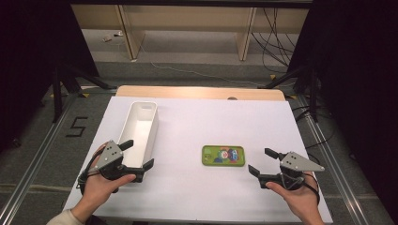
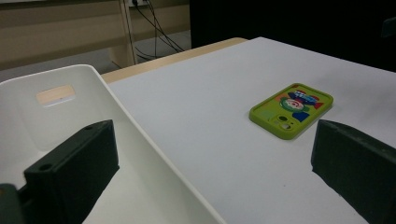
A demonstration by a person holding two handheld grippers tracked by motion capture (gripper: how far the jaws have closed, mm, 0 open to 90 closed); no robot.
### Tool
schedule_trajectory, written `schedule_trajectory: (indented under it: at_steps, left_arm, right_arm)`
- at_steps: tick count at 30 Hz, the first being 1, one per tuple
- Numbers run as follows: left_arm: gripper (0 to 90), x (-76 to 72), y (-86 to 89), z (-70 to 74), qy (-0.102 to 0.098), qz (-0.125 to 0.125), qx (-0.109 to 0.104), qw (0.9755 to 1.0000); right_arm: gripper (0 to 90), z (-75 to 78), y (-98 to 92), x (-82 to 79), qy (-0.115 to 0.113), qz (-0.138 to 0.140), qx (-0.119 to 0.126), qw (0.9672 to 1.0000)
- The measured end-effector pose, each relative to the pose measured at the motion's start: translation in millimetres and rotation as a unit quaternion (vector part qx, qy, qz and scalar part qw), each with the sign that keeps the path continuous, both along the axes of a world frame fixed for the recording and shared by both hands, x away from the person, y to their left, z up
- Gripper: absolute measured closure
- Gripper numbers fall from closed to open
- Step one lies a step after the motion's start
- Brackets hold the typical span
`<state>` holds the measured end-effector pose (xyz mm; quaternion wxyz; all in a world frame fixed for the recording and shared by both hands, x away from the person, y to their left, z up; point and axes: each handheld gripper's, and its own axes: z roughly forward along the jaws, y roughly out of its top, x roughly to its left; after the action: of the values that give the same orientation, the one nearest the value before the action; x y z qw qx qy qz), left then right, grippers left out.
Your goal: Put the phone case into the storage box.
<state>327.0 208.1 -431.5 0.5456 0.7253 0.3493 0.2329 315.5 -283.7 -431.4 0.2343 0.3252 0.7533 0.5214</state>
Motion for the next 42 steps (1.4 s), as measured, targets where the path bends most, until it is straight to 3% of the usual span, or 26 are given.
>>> schedule_trajectory:
  at_steps: [7,10,16,22,29,35,42]
  left_arm:
    - [0.4,-0.1,-0.1,-0.1,-0.001,-0.001,0.0,1.0]
    - [0.4,-0.1,-0.1,0.0,-0.001,0.0,0.0,1.0]
    - [0.7,-0.2,-0.5,-0.1,0.0,-0.001,0.001,1.0]
    - [1.5,-0.2,-1.0,-0.3,0.0,0.0,0.002,1.0]
    - [2.1,0.0,-0.7,-0.9,0.001,0.0,0.002,1.0]
    - [2.1,-0.2,-0.7,-0.8,0.001,0.0,0.001,1.0]
    - [2.1,-0.3,-0.3,-1.2,0.001,-0.002,0.0,1.0]
  right_arm:
    - [16.2,-0.1,-0.8,0.3,0.004,-0.004,-0.001,1.0]
    - [22.5,0.5,-0.7,1.6,0.005,-0.003,-0.006,1.0]
    - [60.7,3.6,-2.2,15.0,0.015,-0.008,-0.027,0.9995]
    - [89.0,0.2,3.4,36.8,0.057,-0.013,-0.063,0.9963]
    - [90.0,-1.4,18.2,65.3,0.094,-0.022,-0.098,0.9905]
    - [90.0,-14.2,31.9,95.5,0.135,-0.032,-0.123,0.9827]
    - [90.0,-23.7,44.8,123.8,0.155,-0.039,-0.15,0.9756]
